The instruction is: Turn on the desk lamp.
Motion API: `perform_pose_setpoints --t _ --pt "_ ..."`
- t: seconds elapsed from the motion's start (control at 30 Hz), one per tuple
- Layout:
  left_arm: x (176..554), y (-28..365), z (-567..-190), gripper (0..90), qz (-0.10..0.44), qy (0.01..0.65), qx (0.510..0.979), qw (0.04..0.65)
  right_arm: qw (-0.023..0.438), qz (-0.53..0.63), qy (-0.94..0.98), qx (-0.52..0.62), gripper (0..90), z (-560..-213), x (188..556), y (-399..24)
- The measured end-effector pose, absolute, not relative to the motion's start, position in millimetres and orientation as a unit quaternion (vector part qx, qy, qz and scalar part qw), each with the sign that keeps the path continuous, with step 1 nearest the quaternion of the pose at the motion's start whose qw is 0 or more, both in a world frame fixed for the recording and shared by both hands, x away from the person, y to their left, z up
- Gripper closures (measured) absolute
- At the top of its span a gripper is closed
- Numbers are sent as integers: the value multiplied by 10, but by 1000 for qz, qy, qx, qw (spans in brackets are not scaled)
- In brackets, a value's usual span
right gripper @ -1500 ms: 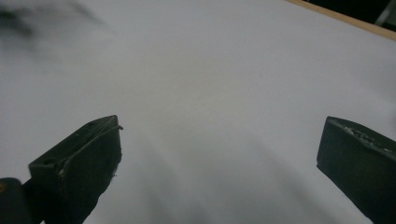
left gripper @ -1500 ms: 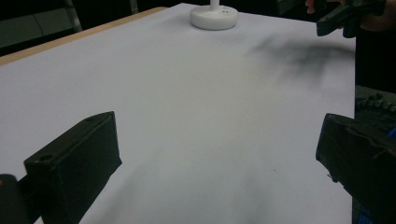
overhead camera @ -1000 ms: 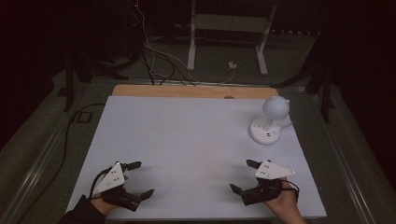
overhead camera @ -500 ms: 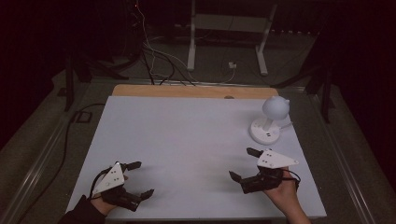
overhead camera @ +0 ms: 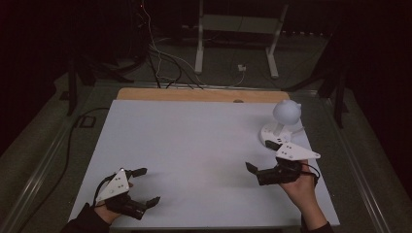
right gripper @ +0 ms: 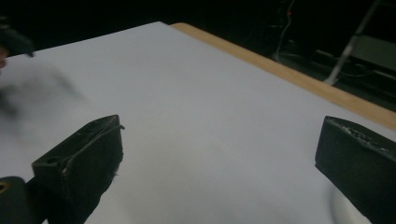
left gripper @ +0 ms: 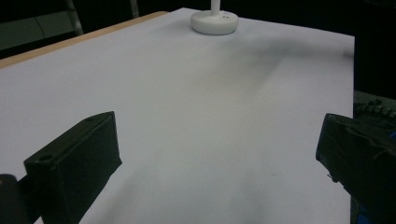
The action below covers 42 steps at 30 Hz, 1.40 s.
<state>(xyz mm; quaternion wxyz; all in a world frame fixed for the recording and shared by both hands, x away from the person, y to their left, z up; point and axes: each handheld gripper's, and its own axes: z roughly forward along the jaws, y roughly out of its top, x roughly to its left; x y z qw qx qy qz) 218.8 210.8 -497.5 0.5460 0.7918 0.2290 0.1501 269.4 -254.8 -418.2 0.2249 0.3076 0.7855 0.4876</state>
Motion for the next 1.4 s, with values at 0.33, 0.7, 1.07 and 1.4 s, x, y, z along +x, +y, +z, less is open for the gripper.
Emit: perform_pose_setpoints --t 0.33,0.7,1.07,1.4 --pt "2187 2107 -4973 2 149 229 792 547 253 492 758 344 0 -4152 2896 -2680" --pt "2186 2106 -4974 2 149 228 792 546 290 465 737 396 0 -4183 3116 -2784" --pt "2187 2105 -4975 2 149 228 793 546 313 446 715 437 0 -4290 3292 -2856" --pt "2184 2103 -4976 2 148 228 794 544 307 426 704 479 0 -4433 3406 -2912"
